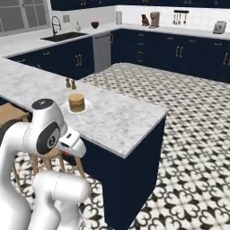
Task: Take the strawberry from the fridge and place it on top of the pancake, located on the dining counter.
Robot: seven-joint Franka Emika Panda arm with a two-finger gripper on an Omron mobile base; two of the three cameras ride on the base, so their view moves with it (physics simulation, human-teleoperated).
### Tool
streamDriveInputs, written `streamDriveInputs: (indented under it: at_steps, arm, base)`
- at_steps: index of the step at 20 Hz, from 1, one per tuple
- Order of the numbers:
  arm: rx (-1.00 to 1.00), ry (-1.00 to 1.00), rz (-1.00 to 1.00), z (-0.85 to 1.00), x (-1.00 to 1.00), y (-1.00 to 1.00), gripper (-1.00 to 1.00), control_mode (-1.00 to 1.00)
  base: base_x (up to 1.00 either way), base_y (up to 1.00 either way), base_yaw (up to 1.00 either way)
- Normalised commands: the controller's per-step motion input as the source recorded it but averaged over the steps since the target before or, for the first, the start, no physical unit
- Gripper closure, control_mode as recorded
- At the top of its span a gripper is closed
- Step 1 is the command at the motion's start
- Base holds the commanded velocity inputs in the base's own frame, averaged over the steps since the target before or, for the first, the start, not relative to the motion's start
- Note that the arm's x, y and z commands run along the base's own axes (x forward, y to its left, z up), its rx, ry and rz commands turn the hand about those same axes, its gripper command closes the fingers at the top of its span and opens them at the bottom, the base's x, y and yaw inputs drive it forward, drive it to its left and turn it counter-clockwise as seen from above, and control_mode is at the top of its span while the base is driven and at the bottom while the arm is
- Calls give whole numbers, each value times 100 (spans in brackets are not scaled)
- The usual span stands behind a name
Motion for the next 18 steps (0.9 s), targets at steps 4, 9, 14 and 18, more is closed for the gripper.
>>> streamDriveInputs:
  at_steps: [4,9,14,18]
  arm:
    - [0,0,0,0,0,0,100,100]
    - [0,0,0,0,0,0,100,100]
    - [0,0,0,0,0,0,100,100]
    - [0,0,0,0,0,0,100,100]
  base:
    - [0,100,-33]
    - [35,41,8]
    - [29,-30,48]
    - [3,-40,34]
